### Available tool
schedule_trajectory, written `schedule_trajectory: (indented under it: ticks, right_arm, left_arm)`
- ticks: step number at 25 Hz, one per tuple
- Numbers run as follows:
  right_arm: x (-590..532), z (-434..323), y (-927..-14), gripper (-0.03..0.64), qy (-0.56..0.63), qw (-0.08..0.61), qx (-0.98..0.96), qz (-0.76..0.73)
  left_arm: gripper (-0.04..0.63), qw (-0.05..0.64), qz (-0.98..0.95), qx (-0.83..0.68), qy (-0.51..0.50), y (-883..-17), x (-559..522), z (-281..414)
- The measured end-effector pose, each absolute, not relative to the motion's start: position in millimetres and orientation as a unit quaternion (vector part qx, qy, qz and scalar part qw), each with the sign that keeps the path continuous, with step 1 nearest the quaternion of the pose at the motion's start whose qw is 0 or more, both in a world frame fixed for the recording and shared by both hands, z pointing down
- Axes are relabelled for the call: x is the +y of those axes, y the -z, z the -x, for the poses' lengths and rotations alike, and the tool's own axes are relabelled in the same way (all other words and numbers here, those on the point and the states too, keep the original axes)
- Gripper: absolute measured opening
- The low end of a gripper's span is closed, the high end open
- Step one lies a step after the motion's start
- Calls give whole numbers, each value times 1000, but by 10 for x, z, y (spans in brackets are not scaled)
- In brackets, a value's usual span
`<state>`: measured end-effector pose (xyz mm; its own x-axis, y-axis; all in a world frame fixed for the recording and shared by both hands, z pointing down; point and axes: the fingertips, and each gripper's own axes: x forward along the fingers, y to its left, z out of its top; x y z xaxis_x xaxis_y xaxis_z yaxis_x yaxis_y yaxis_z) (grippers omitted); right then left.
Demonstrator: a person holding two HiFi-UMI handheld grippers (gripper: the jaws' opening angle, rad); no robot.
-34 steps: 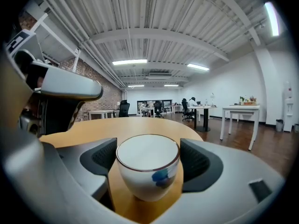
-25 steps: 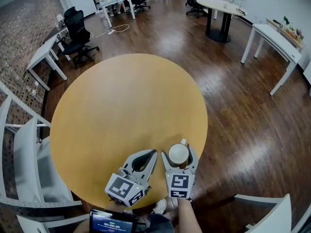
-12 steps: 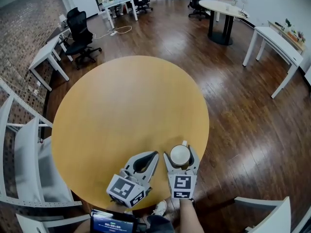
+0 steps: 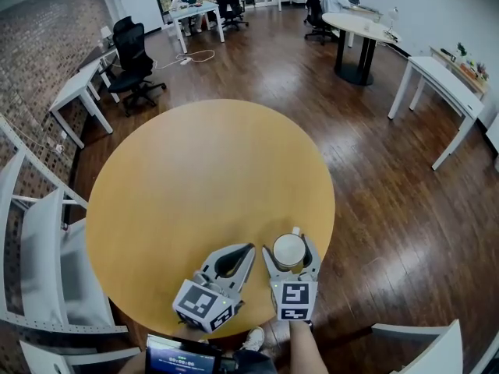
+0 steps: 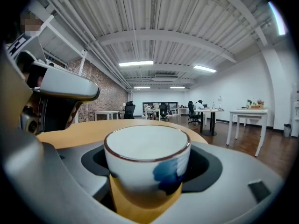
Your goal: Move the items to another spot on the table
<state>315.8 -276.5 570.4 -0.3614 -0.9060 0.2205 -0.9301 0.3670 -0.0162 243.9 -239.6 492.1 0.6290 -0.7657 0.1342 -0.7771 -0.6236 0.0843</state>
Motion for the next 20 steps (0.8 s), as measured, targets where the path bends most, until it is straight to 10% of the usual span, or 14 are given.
schedule_trajectory:
  ticks: [20]
  right_arm:
    - [-2548,-2657,-4201,408,16,73,-831,-552]
  left_arm:
    - [2,39,-900,-433,-13,-4142,-2185,-1919]
